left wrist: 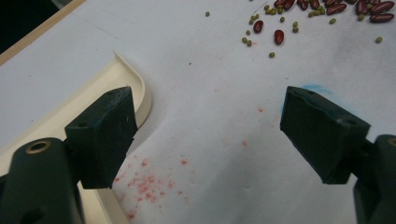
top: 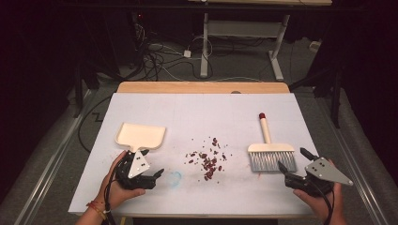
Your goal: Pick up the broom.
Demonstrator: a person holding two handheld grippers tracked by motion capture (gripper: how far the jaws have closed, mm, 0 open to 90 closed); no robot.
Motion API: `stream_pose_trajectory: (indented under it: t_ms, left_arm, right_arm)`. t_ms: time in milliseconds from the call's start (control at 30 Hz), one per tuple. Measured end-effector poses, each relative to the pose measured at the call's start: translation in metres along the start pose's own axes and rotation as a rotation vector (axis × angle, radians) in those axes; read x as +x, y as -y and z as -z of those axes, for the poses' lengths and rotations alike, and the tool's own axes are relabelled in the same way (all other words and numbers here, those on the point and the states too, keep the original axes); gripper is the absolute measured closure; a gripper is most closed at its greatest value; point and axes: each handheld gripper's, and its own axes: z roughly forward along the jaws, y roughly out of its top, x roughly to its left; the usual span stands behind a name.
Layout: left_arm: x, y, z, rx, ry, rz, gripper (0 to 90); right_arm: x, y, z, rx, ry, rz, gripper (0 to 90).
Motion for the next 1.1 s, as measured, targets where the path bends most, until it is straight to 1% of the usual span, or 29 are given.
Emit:
stream_pose_trajectory:
  t_ms: [67, 133, 200, 267, 333, 367, 467, 567, 633, 733, 767, 800, 867, 933, 1000, 1067, 1100]
  left_arm:
    - [0.0, -0.001, -0.002, 0.002, 0.004, -0.004, 18.0]
    - [0.0, -0.001, -0.004, 0.008, 0.005, -0.011, 18.0]
    - [-0.001, -0.001, -0.004, 0.01, 0.01, -0.019, 17.9]
    - [-0.001, 0.0, -0.002, 0.006, 0.009, -0.022, 18.0]
    - [-0.001, 0.002, -0.002, 0.007, 0.01, -0.024, 17.9]
    - [-0.001, 0.003, -0.002, 0.014, 0.009, -0.031, 17.9]
    - [-0.002, 0.004, 0.0, 0.018, 0.005, -0.033, 17.9]
    - [-0.003, 0.004, 0.001, 0.017, 0.003, -0.034, 17.9]
    - [-0.003, 0.003, 0.0, 0.024, 0.005, -0.04, 18.0]
    - [-0.002, 0.003, -0.003, 0.029, 0.008, -0.038, 18.0]
    - [-0.003, 0.003, -0.003, 0.03, 0.008, -0.037, 18.0]
    - [-0.003, 0.003, -0.003, 0.031, 0.01, -0.037, 18.0]
    - [-0.003, 0.004, -0.003, 0.032, 0.01, -0.037, 17.9]
    - [-0.003, 0.004, -0.002, 0.032, 0.007, -0.039, 18.0]
    - [-0.003, 0.004, 0.0, 0.026, 0.008, -0.032, 17.9]
    - [-0.003, 0.004, 0.0, 0.024, 0.007, -0.028, 18.0]
    - [-0.003, 0.004, 0.0, 0.026, 0.008, -0.028, 18.0]
  right_arm:
    - [-0.003, -0.002, 0.0, -0.015, -0.019, -0.031, 16.7]
    - [-0.002, -0.004, 0.0, -0.024, -0.012, -0.018, 16.7]
    - [0.001, -0.004, 0.0, -0.021, -0.018, -0.013, 16.6]
    - [0.004, -0.003, -0.002, -0.008, -0.023, -0.008, 16.7]
    - [0.007, -0.005, -0.003, -0.006, -0.029, 0.002, 16.7]
    - [0.008, -0.006, -0.004, -0.008, -0.028, 0.007, 16.7]
    - [0.011, -0.007, -0.005, -0.009, -0.035, 0.011, 16.7]
    - [0.013, -0.009, -0.01, 0.0, -0.05, 0.004, 16.9]
    - [0.014, -0.011, -0.013, -0.001, -0.047, 0.023, 17.6]
    - [0.014, -0.015, -0.021, 0.014, -0.045, 0.027, 21.2]
    - [0.014, -0.015, -0.021, 0.014, -0.045, 0.027, 21.2]
    - [0.013, -0.018, -0.028, 0.038, -0.038, 0.029, 21.8]
    - [0.011, -0.022, -0.036, 0.068, -0.029, 0.025, 23.0]
    - [0.006, -0.028, -0.043, 0.115, -0.017, 0.01, 23.0]
    - [-0.001, -0.036, -0.051, 0.163, -0.012, -0.015, 25.2]
    - [-0.009, -0.045, -0.062, 0.225, -0.017, -0.048, 24.8]
    - [-0.014, -0.049, -0.07, 0.267, -0.016, -0.071, 25.9]
